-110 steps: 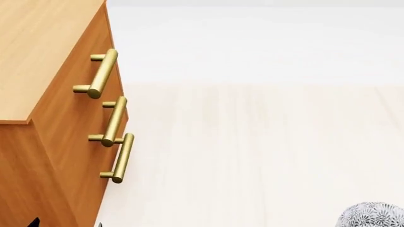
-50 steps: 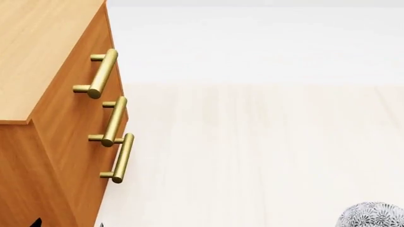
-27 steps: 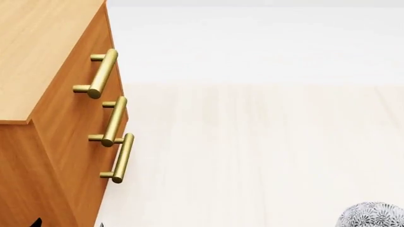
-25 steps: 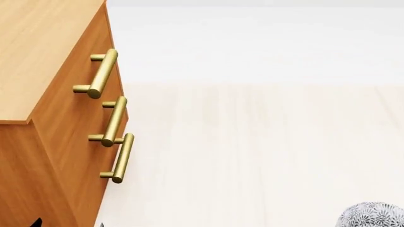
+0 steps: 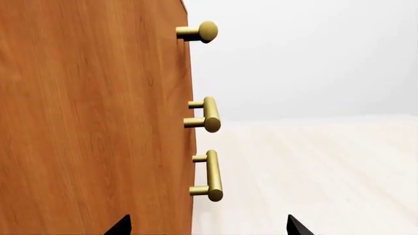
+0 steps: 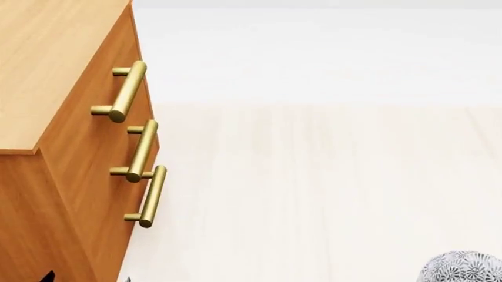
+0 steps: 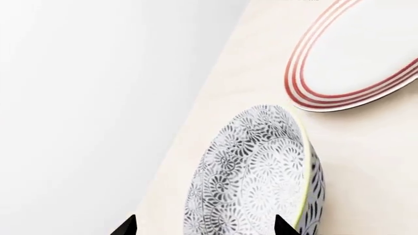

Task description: Put the bowl on top of the cabinet.

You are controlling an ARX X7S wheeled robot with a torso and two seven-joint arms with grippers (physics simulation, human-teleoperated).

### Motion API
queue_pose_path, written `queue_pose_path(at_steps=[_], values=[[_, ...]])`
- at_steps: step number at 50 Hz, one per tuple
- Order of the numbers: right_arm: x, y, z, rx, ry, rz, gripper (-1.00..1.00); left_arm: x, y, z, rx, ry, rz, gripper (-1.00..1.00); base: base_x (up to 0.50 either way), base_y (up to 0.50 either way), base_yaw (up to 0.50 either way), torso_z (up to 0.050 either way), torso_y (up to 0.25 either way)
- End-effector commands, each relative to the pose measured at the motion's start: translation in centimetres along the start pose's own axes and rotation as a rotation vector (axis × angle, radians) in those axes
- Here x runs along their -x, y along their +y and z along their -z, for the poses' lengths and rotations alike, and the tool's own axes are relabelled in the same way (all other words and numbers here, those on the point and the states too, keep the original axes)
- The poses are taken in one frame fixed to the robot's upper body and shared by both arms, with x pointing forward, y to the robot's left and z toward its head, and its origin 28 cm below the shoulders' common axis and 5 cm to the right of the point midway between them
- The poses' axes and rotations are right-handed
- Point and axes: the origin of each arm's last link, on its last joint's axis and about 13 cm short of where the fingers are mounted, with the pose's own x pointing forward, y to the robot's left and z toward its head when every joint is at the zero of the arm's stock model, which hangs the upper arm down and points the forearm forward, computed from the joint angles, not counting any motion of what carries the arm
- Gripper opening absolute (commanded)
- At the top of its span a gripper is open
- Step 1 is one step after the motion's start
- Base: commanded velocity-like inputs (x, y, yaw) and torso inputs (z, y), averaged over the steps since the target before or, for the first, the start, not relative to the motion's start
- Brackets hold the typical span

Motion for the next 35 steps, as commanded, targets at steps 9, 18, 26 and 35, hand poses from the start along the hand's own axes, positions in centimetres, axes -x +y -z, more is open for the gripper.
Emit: queue_pose_path(at_steps=[9,18,26,35], values=[[0.02,-0.37,-0.30,-0.056,-0.019,0.029,1.00,-0.03,0.00,0.01,-0.001,0.001,-0.001,1.00,0.00,0.00,0.00,0.000,0.000],[-0.04,-0.47,-0.35,-0.069,-0.012,0.030,1.00,0.00,0.01,-0.01,-0.002,0.000,-0.001,1.00,0.00,0.00,0.00,0.000,0.000],[-0.21,-0.55,-0.38,-0.087,0.011,0.027,1.00,0.01,0.03,0.01,-0.002,0.000,-0.001,1.00,0.00,0.00,0.00,0.000,0.000],[-0.80,-0.68,-0.48,-0.103,0.036,0.047,1.00,0.03,0.00,0.05,-0.003,0.000,0.000,1.00,0.00,0.00,0.00,0.000,0.000]])
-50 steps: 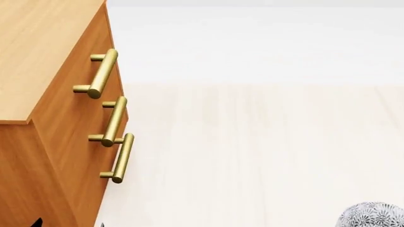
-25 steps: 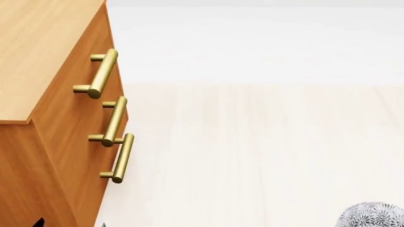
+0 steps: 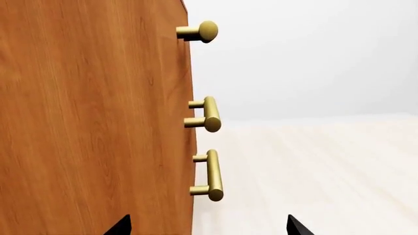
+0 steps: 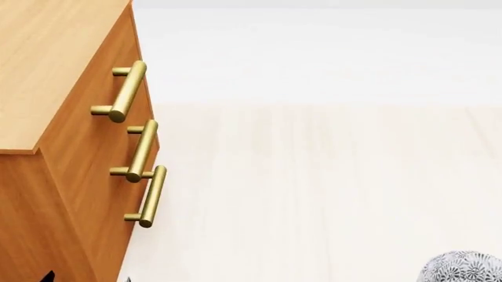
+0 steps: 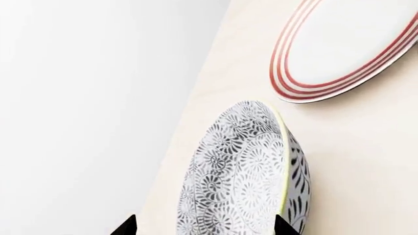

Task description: Put the bowl on top of the cabinet.

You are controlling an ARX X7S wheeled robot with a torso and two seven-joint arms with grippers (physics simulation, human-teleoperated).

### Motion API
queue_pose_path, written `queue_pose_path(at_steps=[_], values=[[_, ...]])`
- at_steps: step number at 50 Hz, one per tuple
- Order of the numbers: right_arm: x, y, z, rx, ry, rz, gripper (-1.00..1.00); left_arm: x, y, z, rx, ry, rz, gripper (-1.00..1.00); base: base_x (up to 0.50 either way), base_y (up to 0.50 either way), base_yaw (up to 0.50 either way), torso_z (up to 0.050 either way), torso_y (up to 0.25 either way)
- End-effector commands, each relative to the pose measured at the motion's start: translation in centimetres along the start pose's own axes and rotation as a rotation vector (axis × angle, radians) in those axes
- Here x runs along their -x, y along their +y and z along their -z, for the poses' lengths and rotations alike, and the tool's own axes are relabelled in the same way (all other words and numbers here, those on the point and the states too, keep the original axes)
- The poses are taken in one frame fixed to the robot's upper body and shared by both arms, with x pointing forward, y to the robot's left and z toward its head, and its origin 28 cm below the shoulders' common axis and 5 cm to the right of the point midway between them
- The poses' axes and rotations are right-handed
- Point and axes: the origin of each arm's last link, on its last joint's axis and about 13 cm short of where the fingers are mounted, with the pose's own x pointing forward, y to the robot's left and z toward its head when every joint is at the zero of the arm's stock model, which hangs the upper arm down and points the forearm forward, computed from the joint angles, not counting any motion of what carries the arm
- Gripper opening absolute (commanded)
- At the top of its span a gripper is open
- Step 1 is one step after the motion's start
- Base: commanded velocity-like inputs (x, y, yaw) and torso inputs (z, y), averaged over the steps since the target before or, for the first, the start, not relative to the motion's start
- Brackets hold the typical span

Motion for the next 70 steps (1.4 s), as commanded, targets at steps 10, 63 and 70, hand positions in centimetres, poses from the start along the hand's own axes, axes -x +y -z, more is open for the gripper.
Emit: queue_pose_path(at_steps=[10,63,70], values=[[-0.6,-0.4,-0.6,-0.065,0.009,0.048,1.00,0.0,0.0,0.1,-0.002,0.001,0.000,1.00,0.00,0.00,0.00,0.000,0.000],[-2.8,-1.1,-1.4,-0.135,0.033,0.152,1.00,0.0,0.0,0.0,-0.002,0.001,0.004,1.00,0.00,0.00,0.00,0.000,0.000],[-3.0,-1.1,-1.3,-0.134,0.035,0.160,1.00,0.0,0.0,0.0,-0.002,0.001,0.005,1.00,0.00,0.00,0.00,0.000,0.000]])
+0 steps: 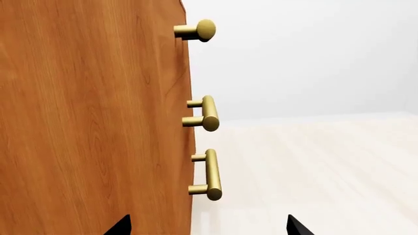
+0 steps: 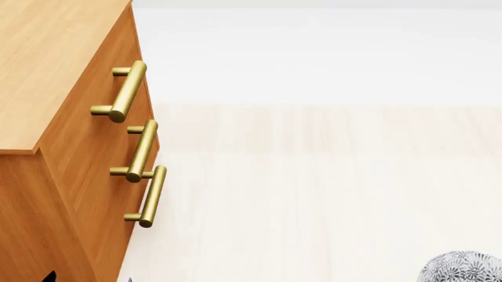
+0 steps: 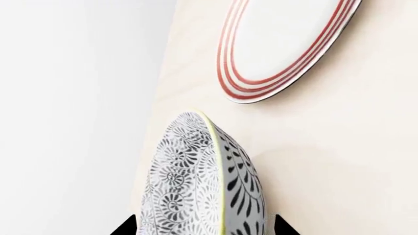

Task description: Put the bowl on top of the cabinet.

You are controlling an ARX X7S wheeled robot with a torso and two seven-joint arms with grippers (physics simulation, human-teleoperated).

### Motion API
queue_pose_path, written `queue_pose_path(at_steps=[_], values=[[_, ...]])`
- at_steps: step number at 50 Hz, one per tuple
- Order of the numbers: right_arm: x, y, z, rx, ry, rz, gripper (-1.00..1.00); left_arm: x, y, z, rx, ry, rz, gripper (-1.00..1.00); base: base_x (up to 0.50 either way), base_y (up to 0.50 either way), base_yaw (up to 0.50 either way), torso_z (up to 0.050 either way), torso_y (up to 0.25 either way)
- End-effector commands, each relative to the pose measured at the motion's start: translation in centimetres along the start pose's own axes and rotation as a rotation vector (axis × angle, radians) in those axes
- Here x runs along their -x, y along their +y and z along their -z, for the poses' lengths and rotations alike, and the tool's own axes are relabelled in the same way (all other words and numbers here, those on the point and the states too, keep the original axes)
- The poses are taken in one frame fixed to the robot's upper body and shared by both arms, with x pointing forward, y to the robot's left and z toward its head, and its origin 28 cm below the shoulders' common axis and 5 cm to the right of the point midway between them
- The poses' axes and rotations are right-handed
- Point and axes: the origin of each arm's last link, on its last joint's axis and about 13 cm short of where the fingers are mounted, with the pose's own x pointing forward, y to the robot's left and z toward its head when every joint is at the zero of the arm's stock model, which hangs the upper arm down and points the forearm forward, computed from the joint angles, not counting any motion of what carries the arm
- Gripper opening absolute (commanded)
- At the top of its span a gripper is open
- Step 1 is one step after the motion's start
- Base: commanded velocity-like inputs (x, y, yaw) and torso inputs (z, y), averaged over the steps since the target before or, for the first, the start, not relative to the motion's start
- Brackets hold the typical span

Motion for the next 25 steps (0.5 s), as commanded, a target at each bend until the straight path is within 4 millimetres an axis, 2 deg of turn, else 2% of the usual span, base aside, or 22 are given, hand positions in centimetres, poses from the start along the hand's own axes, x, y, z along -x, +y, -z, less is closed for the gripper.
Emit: queue_pose_path(at_steps=[1,25], values=[[-0.4,0.0,0.1,0.001,0.003,0.016,1.00,0.0,0.0,0.0,-0.002,-0.002,0.001,1.00,0.00,0.00,0.00,0.000,0.000],[-1.5,0.2,0.5,0.017,0.027,0.046,1.00,0.0,0.0,0.1,-0.004,0.000,0.006,1.00,0.00,0.00,0.00,0.000,0.000]])
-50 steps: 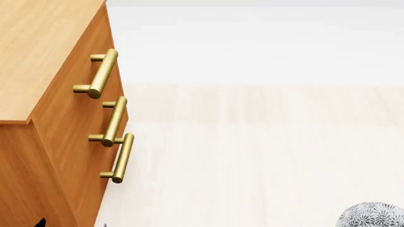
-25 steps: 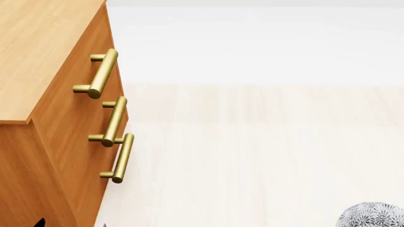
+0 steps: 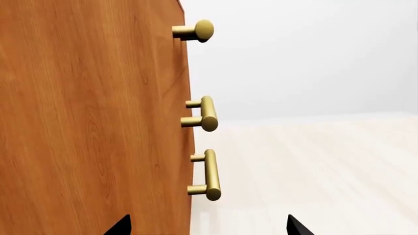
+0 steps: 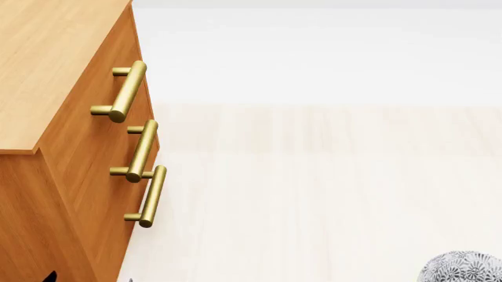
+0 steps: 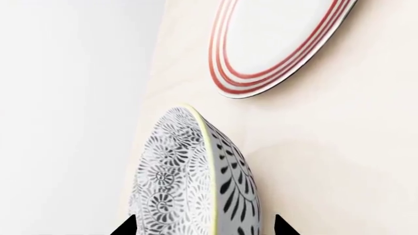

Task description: Put the bowl on top of the cabinet.

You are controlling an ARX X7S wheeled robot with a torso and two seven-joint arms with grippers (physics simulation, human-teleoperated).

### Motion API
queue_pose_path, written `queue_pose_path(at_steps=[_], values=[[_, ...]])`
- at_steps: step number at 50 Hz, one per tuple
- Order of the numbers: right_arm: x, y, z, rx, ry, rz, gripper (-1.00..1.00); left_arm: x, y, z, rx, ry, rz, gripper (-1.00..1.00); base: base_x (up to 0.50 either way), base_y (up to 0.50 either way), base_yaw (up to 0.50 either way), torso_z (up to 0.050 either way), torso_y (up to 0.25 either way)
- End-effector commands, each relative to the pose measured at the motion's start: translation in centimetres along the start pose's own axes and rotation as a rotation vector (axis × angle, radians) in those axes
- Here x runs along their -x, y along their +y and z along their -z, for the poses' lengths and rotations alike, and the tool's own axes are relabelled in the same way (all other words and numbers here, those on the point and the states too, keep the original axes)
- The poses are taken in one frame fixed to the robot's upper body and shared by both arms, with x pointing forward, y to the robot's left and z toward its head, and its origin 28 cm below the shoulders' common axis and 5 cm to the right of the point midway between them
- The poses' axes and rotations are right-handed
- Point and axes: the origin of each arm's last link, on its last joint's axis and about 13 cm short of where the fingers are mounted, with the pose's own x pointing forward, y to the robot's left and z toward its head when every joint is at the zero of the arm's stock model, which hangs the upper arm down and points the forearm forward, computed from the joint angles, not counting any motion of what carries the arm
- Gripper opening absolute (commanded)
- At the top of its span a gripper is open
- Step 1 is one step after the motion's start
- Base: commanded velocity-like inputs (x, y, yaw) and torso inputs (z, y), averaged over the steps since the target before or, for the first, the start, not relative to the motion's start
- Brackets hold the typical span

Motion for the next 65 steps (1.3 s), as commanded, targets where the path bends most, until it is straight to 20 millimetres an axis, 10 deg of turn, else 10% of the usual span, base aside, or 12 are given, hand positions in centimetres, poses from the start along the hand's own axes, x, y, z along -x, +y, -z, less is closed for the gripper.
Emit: queue_pose_path(at_steps=[1,25,26,65], values=[[-0.5,0.1,0.2,0.009,0.011,0.013,1.00,-0.1,0.0,0.1,-0.001,0.003,0.002,1.00,0.00,0.00,0.00,0.000,0.000],[-1.0,0.3,0.5,0.032,0.032,0.024,1.00,0.0,0.0,0.0,-0.002,0.002,0.002,1.00,0.00,0.00,0.00,0.000,0.000],[-1.0,0.3,0.5,0.032,0.031,0.025,-1.00,0.0,0.0,0.0,-0.002,0.002,0.002,1.00,0.00,0.00,0.00,0.000,0.000],[0.4,1.1,0.7,0.136,0.007,-0.197,-1.00,0.0,0.0,0.1,-0.004,0.004,0.003,1.00,0.00,0.00,0.00,0.000,0.000]])
